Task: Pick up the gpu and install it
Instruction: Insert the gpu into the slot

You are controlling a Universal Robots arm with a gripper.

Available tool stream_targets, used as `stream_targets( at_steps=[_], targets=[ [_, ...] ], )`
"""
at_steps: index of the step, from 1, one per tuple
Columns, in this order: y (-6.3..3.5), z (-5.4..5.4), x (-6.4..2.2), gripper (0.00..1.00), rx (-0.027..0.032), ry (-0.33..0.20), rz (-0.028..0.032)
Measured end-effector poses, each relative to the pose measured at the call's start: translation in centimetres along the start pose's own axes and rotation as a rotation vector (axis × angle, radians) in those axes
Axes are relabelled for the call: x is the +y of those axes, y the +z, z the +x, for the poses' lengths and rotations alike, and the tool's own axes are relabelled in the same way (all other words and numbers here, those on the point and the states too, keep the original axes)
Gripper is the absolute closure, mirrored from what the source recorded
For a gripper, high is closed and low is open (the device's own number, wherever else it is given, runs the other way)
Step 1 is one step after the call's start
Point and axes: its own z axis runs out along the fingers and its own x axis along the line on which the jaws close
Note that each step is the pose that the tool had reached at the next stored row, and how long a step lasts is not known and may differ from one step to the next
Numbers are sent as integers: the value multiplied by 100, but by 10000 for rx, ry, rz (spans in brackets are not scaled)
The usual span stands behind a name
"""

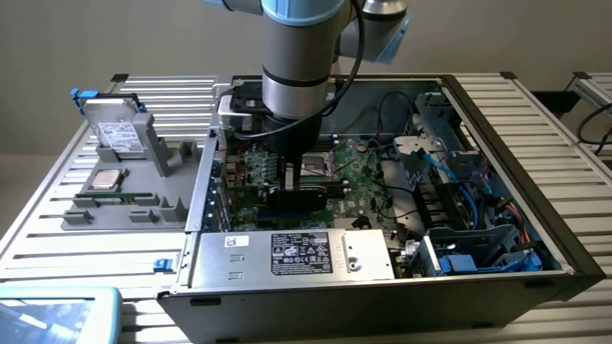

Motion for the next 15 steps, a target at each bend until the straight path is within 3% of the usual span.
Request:
stream_targets(
  at_steps=[15],
  targets=[
    [17, -1, 1, 72, 7, -2, 0]
  ],
)
